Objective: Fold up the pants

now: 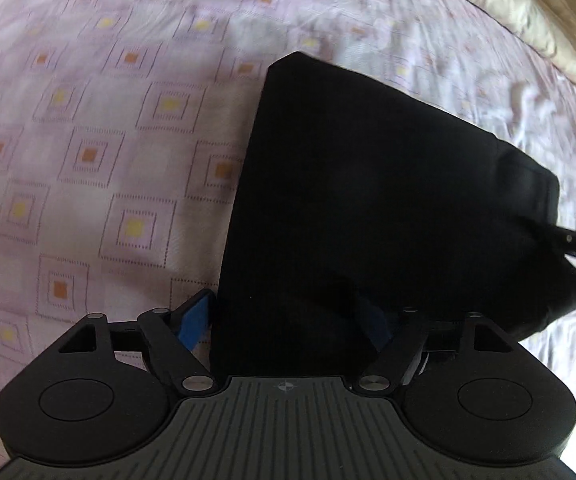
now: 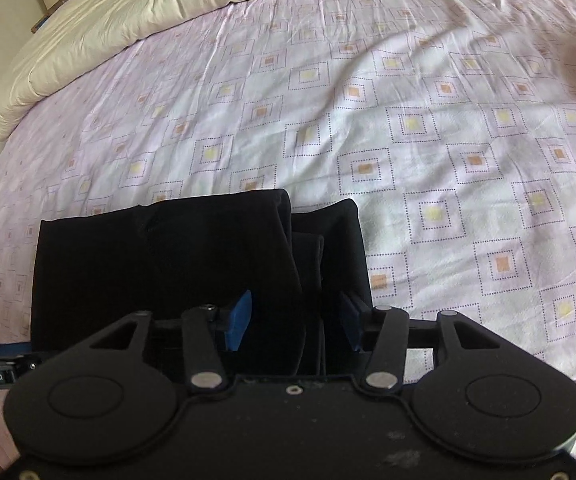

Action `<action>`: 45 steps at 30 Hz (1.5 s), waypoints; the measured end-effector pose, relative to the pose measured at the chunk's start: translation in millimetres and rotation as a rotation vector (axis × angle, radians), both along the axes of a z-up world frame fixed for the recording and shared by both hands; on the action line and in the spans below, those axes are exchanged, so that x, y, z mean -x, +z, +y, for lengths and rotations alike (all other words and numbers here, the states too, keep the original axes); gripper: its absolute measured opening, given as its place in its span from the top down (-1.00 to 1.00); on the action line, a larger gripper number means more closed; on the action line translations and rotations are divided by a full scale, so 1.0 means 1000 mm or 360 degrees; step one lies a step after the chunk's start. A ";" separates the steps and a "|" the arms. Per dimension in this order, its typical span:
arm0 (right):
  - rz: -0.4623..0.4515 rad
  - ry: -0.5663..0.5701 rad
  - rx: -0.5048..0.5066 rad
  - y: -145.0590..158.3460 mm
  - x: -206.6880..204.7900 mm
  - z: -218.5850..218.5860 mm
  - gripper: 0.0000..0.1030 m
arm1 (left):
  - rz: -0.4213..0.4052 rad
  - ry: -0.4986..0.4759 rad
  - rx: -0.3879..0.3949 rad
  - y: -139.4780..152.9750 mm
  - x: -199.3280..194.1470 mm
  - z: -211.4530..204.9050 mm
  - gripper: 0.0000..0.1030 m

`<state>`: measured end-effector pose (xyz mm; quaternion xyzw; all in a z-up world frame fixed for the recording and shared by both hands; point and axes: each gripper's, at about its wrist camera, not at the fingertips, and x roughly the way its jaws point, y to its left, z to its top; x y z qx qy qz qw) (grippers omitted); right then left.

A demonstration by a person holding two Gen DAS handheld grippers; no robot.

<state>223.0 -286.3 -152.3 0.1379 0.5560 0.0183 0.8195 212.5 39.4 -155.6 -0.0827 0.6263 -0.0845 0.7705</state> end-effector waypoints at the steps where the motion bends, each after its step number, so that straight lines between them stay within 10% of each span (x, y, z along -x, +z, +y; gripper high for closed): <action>1: -0.0001 0.0014 0.0001 -0.002 -0.002 0.001 -0.08 | 0.0008 0.0019 0.0023 0.000 -0.002 0.002 -0.56; 8: 0.0022 0.0003 -0.0084 -0.012 -0.010 0.000 -0.21 | -0.0007 -0.0066 -0.0050 0.001 0.001 -0.011 -0.69; 11: 0.0071 0.0020 -0.0053 -0.006 -0.017 0.006 -0.03 | -0.0019 -0.0056 -0.0062 0.002 0.003 -0.013 -0.70; 13: 0.0023 0.0039 -0.0024 0.007 -0.018 0.008 0.57 | -0.0021 -0.0055 -0.0064 0.003 0.005 -0.013 -0.70; 19: -0.0156 -0.0006 0.0029 0.048 -0.007 -0.001 0.80 | -0.0142 -0.0131 -0.0068 0.027 0.008 -0.017 -0.66; 29: 0.0036 0.0063 0.0147 0.006 -0.019 -0.005 0.69 | -0.0331 -0.0106 -0.0159 0.061 -0.035 -0.021 -0.66; 40: 0.0073 -0.0011 0.0099 -0.002 -0.018 -0.009 0.63 | -0.0101 -0.0098 -0.0249 0.007 -0.100 -0.016 -0.81; 45: 0.0058 -0.0035 0.0102 0.009 -0.015 -0.013 0.47 | -0.0284 -0.0169 -0.0302 0.042 -0.083 -0.014 -0.58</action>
